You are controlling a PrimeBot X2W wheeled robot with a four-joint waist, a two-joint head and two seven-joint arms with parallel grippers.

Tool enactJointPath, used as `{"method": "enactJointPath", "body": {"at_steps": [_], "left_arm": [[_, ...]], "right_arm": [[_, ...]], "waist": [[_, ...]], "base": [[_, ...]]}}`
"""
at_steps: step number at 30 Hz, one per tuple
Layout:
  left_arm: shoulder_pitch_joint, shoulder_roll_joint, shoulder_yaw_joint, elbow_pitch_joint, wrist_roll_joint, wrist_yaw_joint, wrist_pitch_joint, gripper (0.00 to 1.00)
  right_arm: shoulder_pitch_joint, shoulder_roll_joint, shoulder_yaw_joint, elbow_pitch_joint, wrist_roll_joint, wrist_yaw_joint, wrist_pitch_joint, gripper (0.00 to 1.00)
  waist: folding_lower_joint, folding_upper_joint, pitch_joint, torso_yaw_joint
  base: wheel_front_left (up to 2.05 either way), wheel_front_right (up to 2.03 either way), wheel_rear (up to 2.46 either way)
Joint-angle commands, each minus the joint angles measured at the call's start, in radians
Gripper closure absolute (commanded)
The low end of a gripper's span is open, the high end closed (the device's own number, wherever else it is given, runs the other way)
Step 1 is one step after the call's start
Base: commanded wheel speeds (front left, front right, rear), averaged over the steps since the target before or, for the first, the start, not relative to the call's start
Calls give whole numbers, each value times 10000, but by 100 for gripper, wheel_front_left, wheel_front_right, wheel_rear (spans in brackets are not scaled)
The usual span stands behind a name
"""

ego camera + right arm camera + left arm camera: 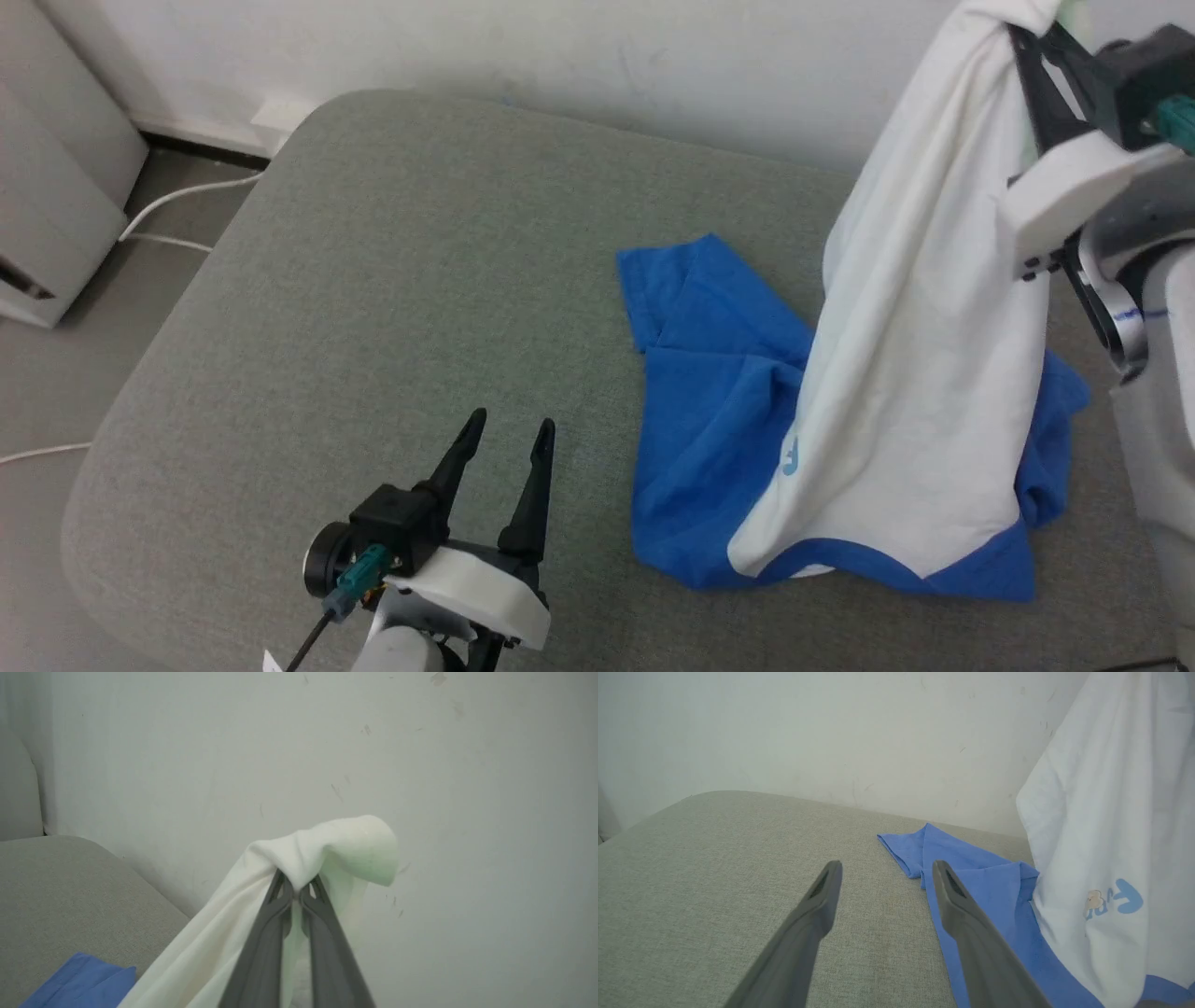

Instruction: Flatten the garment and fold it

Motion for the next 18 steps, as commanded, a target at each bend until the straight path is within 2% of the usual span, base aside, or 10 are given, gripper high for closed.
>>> {"method": "enactJointPath", "body": {"at_steps": [1,8,14,15,16,17,18], "left_arm": [[-214,-68,-21,37,95,-93,-47,0],[-544,-198,-310,162,34,-171,-47,0],[-692,-222,-546,243,-168,-69,-47,0],[-693,-223,-569,248,-205,-32,-47,0],[-683,-224,-575,267,-220,1,-47,0],[-667,-224,-574,299,-211,16,-47,0],[-651,-224,-564,331,-190,22,-47,0]], "right_arm": [[-476,-47,241,556,4,-23,-128,100],[-1911,-320,1633,4313,-46,-23,-575,100],[-2176,-280,1819,7132,-16,-23,-681,100],[-2181,-223,1847,7447,33,-23,-723,88],[-2177,-141,1889,7725,114,-23,-779,4],[-2175,-27,1926,7990,273,-23,-804,0],[-2194,57,2000,8187,419,-23,-881,0]], "waist": [[-1,-1,692,732],[-1,-1,1204,1425],[-1,-1,1320,1665],[-1,-1,1307,1648],[-1,-1,1274,1605],[-1,-1,1228,1546],[-1,-1,1178,1480]], "base": [[0,0,0],[0,0,0],[0,0,0],[0,0,0],[0,0,0],[0,0,0],[0,0,0]]}}
